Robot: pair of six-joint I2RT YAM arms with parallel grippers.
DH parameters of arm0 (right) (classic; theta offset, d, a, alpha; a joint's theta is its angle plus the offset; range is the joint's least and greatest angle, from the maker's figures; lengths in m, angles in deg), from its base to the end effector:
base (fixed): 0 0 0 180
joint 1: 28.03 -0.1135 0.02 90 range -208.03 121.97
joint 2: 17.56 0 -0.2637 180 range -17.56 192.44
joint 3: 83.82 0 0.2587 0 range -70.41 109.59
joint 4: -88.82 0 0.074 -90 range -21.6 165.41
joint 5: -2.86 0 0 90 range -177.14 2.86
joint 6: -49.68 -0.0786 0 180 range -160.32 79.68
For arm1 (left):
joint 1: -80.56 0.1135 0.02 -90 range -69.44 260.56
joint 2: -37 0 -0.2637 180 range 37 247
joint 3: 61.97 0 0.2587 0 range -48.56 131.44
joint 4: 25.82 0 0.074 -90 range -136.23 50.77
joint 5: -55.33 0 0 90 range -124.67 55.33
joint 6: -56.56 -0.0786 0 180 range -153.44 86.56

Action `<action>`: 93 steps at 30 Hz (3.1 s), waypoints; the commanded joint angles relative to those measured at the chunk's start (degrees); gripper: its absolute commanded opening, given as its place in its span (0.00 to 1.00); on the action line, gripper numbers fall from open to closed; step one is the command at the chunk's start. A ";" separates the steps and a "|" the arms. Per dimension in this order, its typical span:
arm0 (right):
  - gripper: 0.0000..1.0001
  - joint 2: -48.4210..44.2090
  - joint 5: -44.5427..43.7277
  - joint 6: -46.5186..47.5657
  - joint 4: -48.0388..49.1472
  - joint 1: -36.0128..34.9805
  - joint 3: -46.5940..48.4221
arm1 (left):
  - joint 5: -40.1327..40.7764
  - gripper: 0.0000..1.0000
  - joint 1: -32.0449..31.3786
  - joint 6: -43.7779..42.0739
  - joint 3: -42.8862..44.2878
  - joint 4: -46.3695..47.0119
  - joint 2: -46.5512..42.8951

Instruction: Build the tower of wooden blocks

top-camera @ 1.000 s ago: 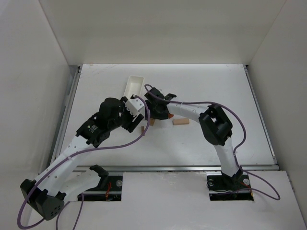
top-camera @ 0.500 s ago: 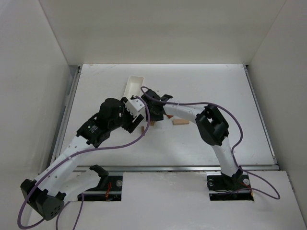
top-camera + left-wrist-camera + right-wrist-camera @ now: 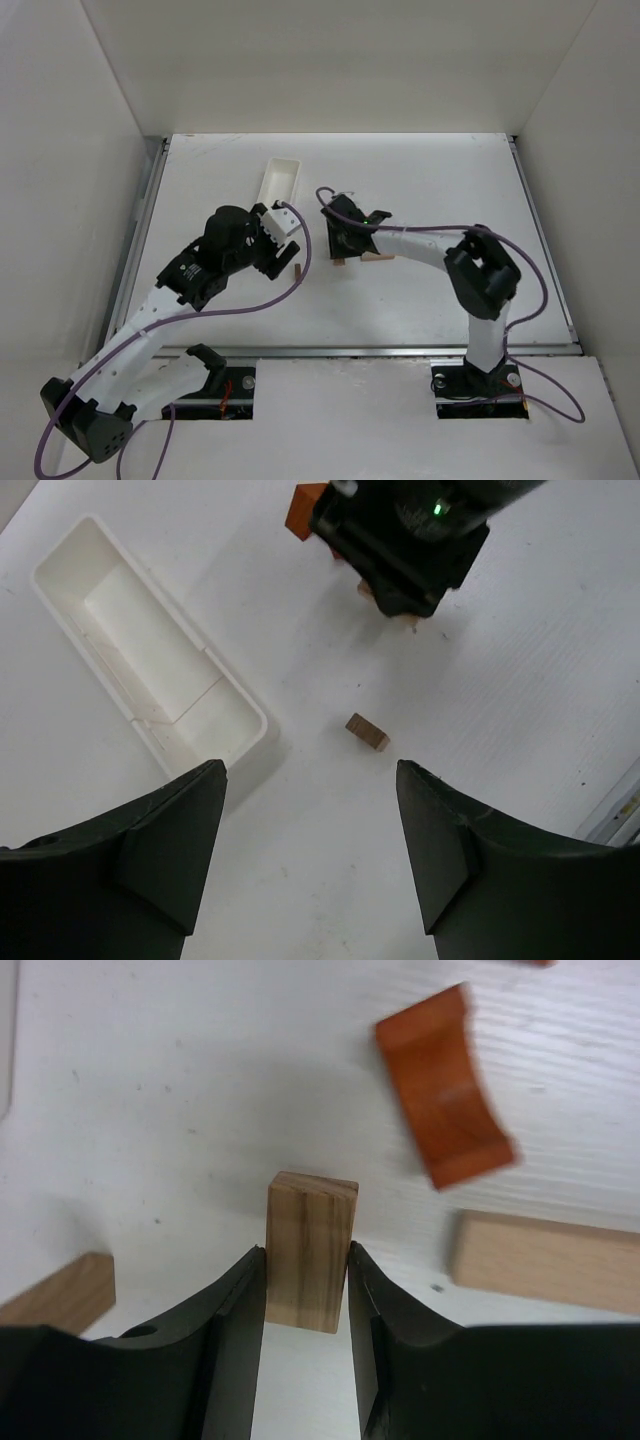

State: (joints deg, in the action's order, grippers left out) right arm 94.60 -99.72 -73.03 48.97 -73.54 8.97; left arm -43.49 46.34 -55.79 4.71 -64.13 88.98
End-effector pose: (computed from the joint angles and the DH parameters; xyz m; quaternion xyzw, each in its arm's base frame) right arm 0.3210 0.3024 0.1424 -0.0779 0.9556 0.0844 0.2713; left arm 0.1973 -0.1488 0.3261 0.4324 0.7148 -0.1204 0.5363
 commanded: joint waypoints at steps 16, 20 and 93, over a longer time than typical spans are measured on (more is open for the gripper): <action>0.00 -46.49 18.02 43.14 57.20 -1.77 -41.75 | -34.94 0.82 0.12 -36.16 31.61 -32.04 23.15; 0.00 -48.70 22.59 46.06 58.60 -2.99 -44.39 | -35.57 0.80 0.12 -41.70 33.30 -32.57 23.69; 0.00 -44.75 20.84 50.55 60.63 -10.29 -41.32 | -33.63 0.42 -3.05 -43.75 28.38 -26.06 24.83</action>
State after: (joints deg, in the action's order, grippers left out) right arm 49.86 -79.20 -23.08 104.64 -83.25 -35.14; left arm -74.74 43.43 -98.98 32.91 -89.84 116.24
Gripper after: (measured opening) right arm 0.399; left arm 0.430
